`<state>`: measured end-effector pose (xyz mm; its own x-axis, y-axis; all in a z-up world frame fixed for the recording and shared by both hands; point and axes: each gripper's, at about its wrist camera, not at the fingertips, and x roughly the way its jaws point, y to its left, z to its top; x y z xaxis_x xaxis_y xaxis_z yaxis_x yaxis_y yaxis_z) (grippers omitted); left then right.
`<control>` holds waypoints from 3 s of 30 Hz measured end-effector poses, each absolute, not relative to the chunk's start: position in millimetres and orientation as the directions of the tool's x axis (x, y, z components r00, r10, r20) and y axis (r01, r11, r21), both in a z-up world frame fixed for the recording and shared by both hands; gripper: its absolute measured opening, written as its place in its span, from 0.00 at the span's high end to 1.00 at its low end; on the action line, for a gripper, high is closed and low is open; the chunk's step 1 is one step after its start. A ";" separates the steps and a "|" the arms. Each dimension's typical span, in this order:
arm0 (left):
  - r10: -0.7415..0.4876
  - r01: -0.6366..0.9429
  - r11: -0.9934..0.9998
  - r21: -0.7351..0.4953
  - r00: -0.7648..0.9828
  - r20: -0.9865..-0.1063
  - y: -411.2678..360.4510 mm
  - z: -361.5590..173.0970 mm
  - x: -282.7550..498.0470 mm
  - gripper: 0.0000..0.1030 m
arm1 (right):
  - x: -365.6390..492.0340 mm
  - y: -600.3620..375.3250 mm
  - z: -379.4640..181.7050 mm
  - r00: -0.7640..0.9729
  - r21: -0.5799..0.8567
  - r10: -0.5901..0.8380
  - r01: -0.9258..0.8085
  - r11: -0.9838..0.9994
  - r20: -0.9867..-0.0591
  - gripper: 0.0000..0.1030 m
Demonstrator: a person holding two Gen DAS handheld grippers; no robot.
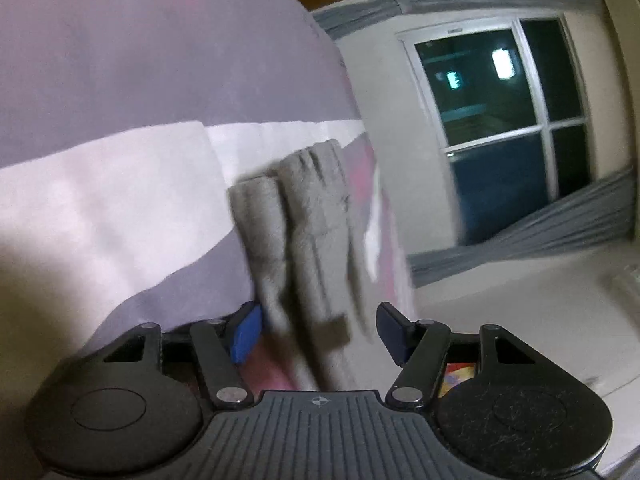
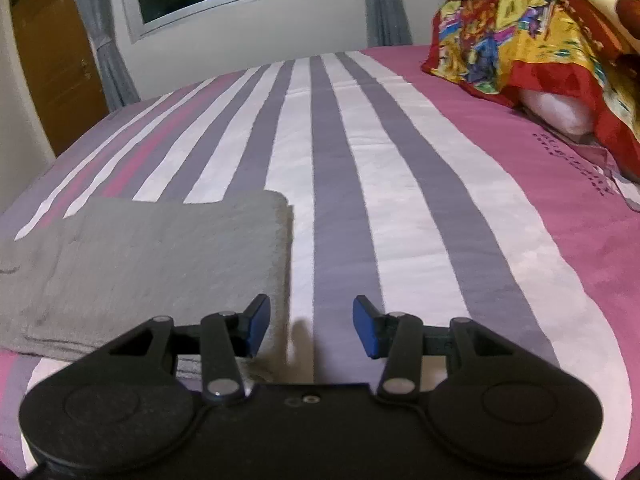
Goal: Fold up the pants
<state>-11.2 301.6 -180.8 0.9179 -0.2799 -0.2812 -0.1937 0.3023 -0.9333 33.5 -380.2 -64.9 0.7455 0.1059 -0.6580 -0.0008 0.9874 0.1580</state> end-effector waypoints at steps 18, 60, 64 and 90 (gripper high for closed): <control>-0.234 -0.185 0.396 -0.899 0.927 -0.294 269.1 -195.6 13.4 0.83 | 36.5 -398.9 -72.8 0.726 0.222 0.066 0.121 0.968 -0.685 0.56; -0.523 0.487 0.839 -0.242 0.600 -0.606 -134.2 -46.1 125.5 0.83 | 5.0 -456.8 -65.4 0.836 0.495 0.168 0.137 0.858 -0.523 0.52; -0.523 0.513 0.829 -0.223 0.570 -0.633 -153.7 -55.5 125.1 0.76 | 6.4 -460.0 -67.1 0.833 0.512 0.177 0.142 0.847 -0.524 0.52; -0.229 0.079 0.945 -0.316 0.852 -0.471 66.4 -70.4 -15.1 0.20 | -33.6 -402.3 -38.6 0.856 0.343 0.172 0.008 0.939 -0.488 0.51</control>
